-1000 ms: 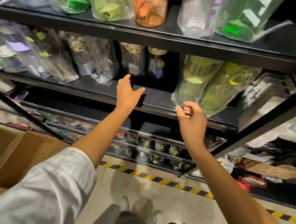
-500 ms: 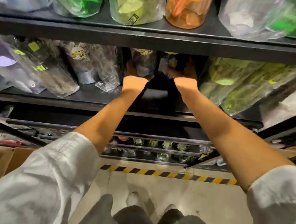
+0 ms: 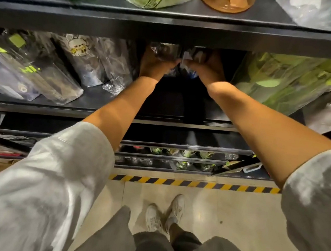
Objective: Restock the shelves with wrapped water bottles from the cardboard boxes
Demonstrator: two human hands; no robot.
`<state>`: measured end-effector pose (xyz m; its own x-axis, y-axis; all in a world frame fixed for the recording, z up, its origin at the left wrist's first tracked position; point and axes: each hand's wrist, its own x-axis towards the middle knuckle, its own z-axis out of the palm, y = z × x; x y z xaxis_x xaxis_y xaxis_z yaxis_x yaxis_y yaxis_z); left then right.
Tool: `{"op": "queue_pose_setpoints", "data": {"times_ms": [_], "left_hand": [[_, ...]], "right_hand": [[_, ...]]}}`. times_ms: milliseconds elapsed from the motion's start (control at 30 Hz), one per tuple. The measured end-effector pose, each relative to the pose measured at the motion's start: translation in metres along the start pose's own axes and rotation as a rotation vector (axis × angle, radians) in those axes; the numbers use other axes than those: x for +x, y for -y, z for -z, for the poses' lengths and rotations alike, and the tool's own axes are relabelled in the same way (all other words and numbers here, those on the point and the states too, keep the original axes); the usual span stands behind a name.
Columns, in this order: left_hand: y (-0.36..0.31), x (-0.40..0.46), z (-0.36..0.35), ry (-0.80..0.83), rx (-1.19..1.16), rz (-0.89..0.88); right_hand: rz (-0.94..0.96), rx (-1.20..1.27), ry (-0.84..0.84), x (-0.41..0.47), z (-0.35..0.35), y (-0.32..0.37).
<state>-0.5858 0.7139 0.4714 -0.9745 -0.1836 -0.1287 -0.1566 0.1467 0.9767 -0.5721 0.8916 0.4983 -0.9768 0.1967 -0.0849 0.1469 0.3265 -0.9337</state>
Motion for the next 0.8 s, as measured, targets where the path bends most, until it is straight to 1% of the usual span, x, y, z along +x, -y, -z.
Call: {"op": "queue_pose_setpoints", "data": {"times_ms": [33, 133, 200, 233, 367, 400, 433, 500, 533, 600, 633, 700, 800], "left_hand": [[-0.008, -0.006, 0.001, 0.008, -0.007, -0.006], [0.009, 0.018, 0.000, 0.019, 0.030, -0.018], [0.005, 0.014, 0.003, 0.005, 0.081, -0.009], [0.008, 0.012, 0.002, 0.011, 0.066, -0.029], [-0.016, -0.039, 0.008, 0.004, 0.072, -0.084], [-0.010, -0.040, 0.010, 0.018, 0.094, -0.063], [-0.011, -0.048, 0.014, 0.051, 0.131, 0.005], [-0.016, -0.066, 0.023, 0.133, 0.181, 0.236], [-0.015, -0.069, 0.026, 0.153, 0.203, 0.264], [-0.015, -0.080, 0.027, 0.153, 0.284, 0.217], [-0.016, -0.084, 0.026, 0.106, 0.345, 0.152], [-0.016, -0.094, 0.024, 0.031, 0.390, 0.038], [-0.012, -0.110, 0.024, 0.028, 0.301, 0.003]], "right_hand": [[0.013, 0.008, 0.000, 0.000, -0.001, -0.001], [0.055, 0.007, 0.010, -0.005, 0.000, 0.000], [0.066, 0.008, 0.014, -0.010, 0.000, 0.002], [0.074, -0.002, 0.000, -0.014, -0.001, 0.004], [0.085, -0.027, -0.039, -0.031, 0.000, 0.003], [0.090, -0.035, -0.043, -0.038, 0.003, 0.000], [0.089, -0.026, -0.035, -0.047, 0.006, -0.001], [0.080, -0.058, -0.014, -0.063, 0.013, -0.001], [0.067, -0.116, -0.019, -0.070, 0.015, -0.001], [0.072, -0.197, -0.039, -0.083, 0.021, -0.004], [0.102, -0.192, -0.048, -0.088, 0.024, -0.005], [0.114, -0.184, -0.054, -0.098, 0.028, -0.005], [0.077, -0.173, -0.036, -0.108, 0.029, -0.006]]}}
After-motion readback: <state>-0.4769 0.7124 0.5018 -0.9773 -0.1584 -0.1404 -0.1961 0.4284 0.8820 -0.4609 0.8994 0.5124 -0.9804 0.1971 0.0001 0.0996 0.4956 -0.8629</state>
